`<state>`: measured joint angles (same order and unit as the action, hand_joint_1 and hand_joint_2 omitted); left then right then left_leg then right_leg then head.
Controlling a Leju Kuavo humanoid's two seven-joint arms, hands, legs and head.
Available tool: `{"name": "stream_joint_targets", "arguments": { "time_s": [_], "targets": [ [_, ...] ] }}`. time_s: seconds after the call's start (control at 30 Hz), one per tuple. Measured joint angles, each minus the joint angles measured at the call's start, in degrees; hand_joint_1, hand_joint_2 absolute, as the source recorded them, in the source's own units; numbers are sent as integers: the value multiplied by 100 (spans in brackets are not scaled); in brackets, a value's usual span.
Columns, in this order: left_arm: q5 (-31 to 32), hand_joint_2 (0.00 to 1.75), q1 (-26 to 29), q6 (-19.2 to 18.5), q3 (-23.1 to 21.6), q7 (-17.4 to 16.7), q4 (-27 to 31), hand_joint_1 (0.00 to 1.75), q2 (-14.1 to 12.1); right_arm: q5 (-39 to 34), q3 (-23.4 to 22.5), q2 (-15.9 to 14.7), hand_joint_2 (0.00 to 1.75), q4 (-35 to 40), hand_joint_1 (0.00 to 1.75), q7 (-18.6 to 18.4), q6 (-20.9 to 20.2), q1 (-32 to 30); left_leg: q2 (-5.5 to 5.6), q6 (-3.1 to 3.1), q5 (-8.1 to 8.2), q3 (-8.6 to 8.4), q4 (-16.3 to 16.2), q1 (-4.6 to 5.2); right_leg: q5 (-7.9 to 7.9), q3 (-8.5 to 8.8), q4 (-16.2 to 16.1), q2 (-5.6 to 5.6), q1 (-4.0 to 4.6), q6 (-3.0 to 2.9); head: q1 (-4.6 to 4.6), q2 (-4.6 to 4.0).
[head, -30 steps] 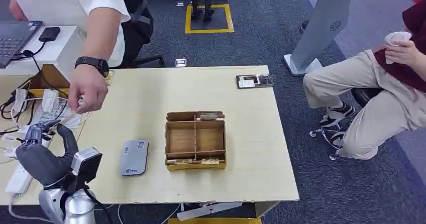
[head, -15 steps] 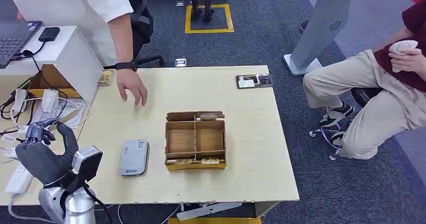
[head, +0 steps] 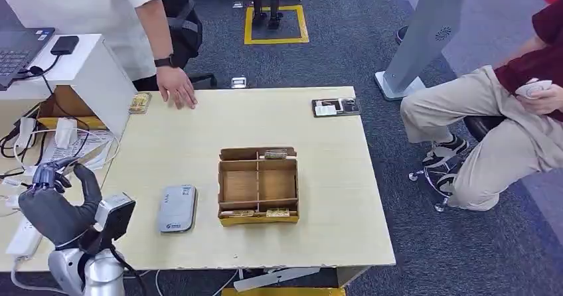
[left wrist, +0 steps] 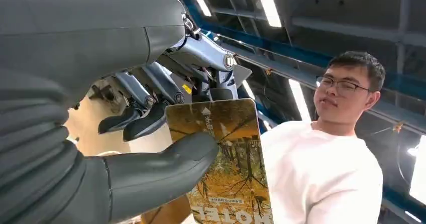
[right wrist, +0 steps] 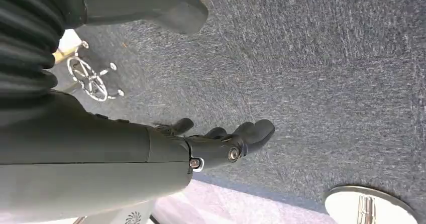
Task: Pass the card to the sensor for recognition and then transmit it.
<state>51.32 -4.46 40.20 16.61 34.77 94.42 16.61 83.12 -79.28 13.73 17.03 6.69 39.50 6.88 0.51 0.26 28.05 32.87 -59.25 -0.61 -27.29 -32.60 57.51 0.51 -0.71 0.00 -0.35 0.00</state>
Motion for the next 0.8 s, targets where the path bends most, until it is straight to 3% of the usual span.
{"name": "stream_joint_targets", "arguments": {
  "time_s": [0.2,0.53,0.8],
  "targets": [
    [592,175,28,0,190,-402,-2,175,2,-55,0,-9,175,-2,0,-2,0,1,0,0,0,1,0,0,0,0,0,0,0,0,0,2],
    [514,175,111,0,629,-621,-15,175,9,-98,0,-17,175,-4,0,-63,0,1,0,0,0,2,0,0,-1,0,0,-1,0,0,0,0],
    [850,175,144,0,774,-1052,-85,175,9,-114,0,-20,175,-4,0,-61,0,0,1,0,0,2,0,0,0,1,0,-1,0,0,-2,0]
  ]
}}
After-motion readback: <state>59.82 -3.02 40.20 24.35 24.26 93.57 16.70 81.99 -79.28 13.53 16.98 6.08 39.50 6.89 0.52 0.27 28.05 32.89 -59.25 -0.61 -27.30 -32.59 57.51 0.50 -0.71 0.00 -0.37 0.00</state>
